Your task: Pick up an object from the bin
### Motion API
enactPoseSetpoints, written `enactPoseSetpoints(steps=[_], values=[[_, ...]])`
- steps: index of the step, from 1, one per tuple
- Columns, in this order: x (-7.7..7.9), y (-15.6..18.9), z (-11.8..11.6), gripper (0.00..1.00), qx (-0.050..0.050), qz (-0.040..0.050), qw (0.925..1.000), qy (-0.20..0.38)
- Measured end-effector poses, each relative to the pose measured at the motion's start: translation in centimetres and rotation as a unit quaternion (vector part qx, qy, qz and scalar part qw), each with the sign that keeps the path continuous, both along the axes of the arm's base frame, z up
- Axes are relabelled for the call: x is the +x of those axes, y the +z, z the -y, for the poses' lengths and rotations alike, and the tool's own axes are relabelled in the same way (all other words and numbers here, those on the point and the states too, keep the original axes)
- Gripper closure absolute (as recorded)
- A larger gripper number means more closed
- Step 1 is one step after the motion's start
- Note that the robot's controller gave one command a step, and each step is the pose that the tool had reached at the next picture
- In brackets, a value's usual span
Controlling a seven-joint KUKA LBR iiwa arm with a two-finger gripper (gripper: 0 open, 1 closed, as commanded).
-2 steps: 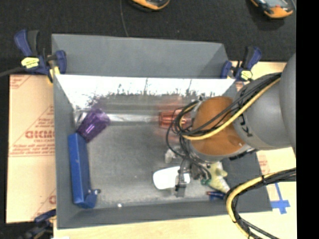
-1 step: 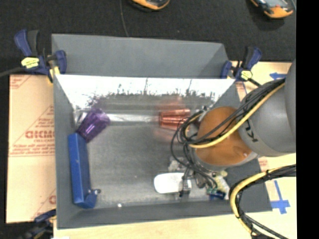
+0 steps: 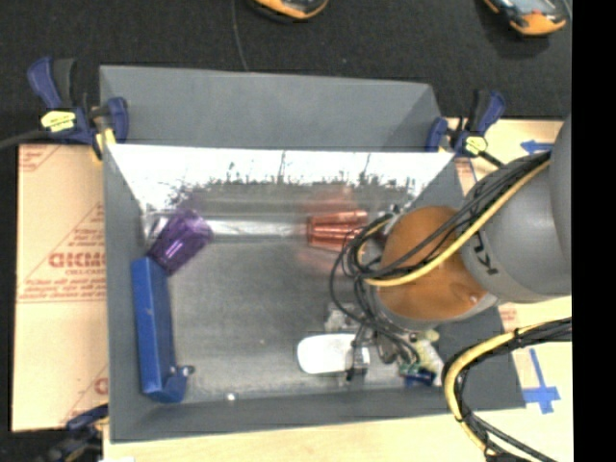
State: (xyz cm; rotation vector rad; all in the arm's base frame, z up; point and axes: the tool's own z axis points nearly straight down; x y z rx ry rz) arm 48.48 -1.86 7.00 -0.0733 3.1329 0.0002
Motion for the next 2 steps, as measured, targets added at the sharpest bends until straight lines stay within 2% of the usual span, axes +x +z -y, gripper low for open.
enactPoseSetpoints(steps=[1,2], values=[[0.0,5.7,0.4,1.0,0.0,-0.0033,1.0,-0.007],[0.9,13.3,0.8,1.0,0.0,-0.004,1.0,-0.006]])
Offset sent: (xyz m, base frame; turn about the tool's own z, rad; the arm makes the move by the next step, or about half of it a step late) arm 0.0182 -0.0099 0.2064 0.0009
